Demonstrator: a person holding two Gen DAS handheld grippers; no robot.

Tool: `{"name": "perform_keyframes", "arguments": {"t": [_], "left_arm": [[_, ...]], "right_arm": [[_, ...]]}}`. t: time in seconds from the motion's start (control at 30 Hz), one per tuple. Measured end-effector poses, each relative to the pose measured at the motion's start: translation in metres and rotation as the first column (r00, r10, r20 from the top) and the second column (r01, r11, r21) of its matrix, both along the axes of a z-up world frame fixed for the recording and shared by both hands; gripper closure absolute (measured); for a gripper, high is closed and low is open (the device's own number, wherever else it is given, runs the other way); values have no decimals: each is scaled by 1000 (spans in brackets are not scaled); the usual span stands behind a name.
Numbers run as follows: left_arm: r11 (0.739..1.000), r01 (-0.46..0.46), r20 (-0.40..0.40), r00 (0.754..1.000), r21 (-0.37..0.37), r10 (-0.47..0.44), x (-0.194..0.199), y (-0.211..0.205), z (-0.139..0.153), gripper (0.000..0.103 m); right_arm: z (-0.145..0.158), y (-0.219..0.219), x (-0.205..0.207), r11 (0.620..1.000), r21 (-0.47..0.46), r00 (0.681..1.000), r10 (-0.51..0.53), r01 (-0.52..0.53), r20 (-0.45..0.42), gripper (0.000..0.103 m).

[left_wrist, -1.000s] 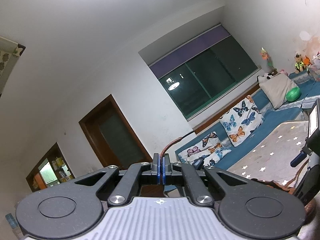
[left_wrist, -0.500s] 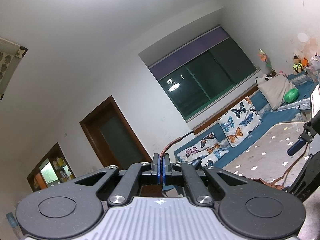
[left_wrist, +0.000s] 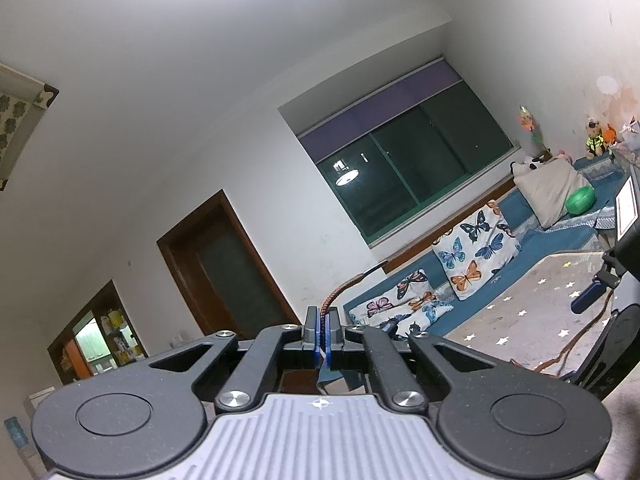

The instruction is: Lace up shoes with both hands

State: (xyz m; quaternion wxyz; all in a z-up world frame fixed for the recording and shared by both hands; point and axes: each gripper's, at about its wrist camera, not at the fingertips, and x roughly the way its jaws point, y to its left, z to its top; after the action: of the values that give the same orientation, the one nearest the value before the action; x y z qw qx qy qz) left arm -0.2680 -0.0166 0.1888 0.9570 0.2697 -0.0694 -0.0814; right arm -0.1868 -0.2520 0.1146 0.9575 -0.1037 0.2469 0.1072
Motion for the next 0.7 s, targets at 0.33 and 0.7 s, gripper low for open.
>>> {"name": "perform_keyframes", "arguments": {"t": [0.33,0.7], "left_arm": [[1000,-15,-11,1000,-24,14,33,6,11,101],[999,24,-101,995,-27,-27,63,-14,-1,101]], "right_arm": [[-22,-30,37,999,35,997,2,1,-80,0],[-36,-56,73,995,96,993,-8,19,-118,4]]}}
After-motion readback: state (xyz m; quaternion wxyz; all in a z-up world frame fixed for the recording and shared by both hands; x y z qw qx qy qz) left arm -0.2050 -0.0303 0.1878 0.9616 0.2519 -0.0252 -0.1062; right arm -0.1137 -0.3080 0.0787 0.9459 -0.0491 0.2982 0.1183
